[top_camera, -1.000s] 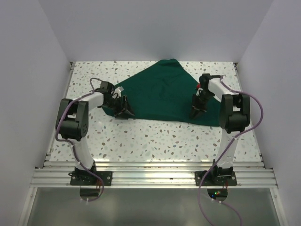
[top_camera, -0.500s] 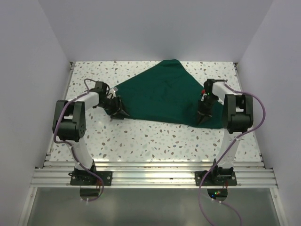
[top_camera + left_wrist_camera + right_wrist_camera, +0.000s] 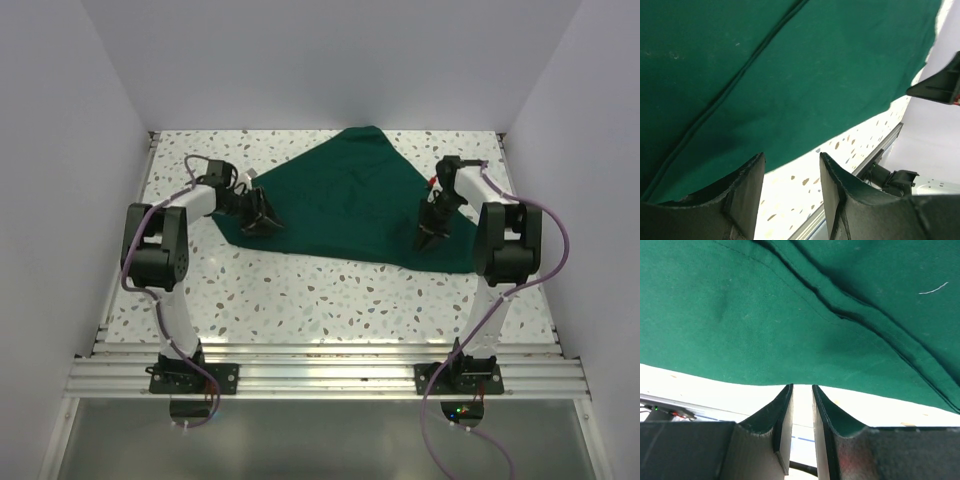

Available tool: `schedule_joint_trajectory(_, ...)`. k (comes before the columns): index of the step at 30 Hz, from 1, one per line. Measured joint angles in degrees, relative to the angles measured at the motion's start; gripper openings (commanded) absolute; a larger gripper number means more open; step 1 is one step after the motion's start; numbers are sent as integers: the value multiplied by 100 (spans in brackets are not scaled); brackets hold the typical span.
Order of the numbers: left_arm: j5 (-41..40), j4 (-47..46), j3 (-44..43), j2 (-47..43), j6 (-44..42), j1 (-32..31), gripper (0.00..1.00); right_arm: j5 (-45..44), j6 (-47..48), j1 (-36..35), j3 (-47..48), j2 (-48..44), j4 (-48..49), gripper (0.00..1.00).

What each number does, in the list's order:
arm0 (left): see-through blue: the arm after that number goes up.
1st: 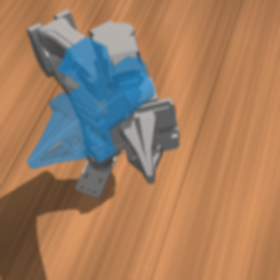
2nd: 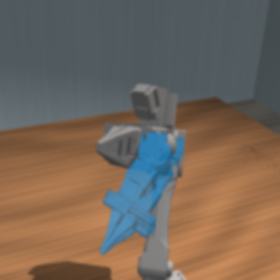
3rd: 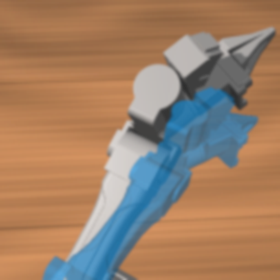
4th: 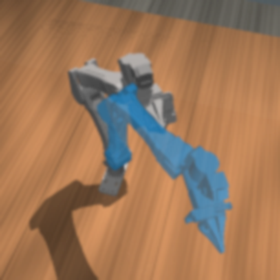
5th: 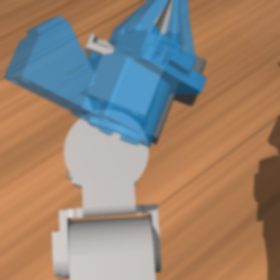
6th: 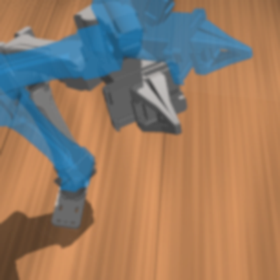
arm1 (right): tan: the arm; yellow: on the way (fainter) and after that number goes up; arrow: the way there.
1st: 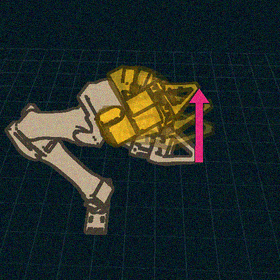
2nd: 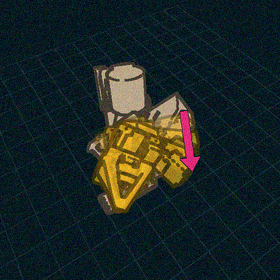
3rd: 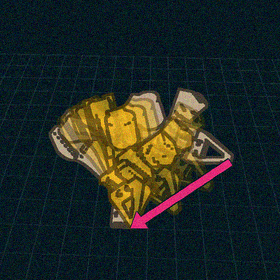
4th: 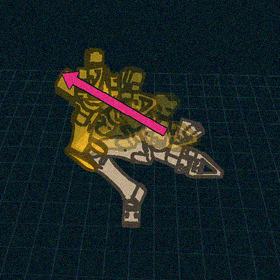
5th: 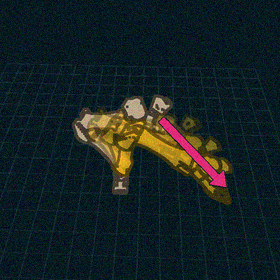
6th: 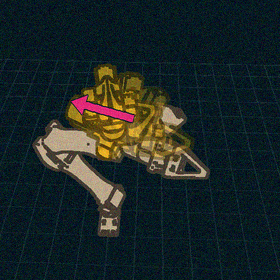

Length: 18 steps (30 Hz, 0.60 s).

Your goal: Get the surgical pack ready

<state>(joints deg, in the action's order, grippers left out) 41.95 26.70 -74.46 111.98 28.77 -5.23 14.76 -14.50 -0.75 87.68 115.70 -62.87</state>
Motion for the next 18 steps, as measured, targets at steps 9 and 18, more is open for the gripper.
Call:
schedule_joint_trajectory(9, 109, -98, 573, 245, 39, -192, 48, 214, -44, -28, -109, 94, 260, 25)
schedule_joint_trajectory(18, -225, 72, 1097, -282, -136, -197, 48, 291, -83, -37, -149, 321, 350, 24)
